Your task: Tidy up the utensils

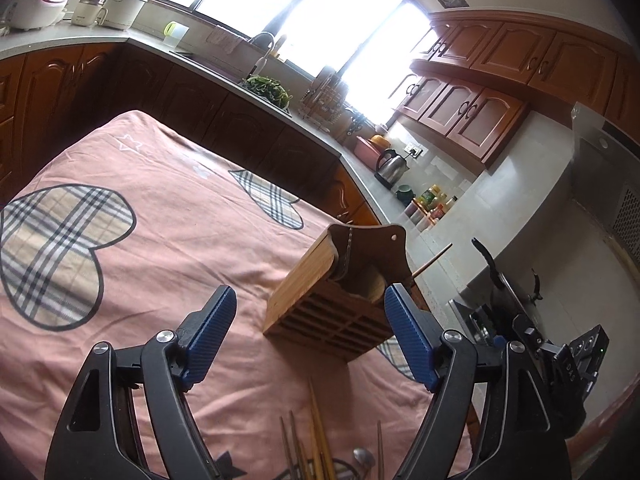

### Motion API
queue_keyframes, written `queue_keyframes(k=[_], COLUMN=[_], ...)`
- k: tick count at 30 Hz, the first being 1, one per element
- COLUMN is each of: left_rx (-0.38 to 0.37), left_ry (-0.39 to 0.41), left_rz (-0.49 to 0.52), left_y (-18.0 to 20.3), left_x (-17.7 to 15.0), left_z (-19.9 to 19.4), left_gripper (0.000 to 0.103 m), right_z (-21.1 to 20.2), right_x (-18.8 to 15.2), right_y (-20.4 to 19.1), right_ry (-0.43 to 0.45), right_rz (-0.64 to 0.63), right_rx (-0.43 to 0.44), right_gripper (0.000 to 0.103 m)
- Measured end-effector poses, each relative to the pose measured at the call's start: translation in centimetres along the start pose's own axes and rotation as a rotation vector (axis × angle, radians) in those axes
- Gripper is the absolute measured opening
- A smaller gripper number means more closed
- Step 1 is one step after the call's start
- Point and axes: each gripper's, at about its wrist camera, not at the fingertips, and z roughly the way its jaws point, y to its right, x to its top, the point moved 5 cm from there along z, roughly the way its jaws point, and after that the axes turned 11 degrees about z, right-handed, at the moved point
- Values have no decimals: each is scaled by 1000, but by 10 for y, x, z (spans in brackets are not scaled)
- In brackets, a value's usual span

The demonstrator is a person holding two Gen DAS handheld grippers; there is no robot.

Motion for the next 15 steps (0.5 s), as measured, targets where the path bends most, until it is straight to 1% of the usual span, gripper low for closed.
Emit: queue_keyframes(k=[4, 7, 10, 15], left_rx=[5, 26, 53, 74], left_ry=[-43, -77, -126, -208], left_rz=[-13, -5, 14, 29], left_y=[-2, 0, 2, 6], left_x=[-17, -31, -45, -68], left_z=[-12, -20, -22, -22], left_gripper=[78, 78, 78, 78], right_z=[-15, -25, -34, -44], right_x=[-17, -29, -42, -62], right_y=[4, 9, 15, 29], right_ry=[-50, -83, -114, -164], right_rz=[-8, -15, -21, -18], right_rx=[-11, -27, -51, -95], right_gripper=[79, 79, 79, 79])
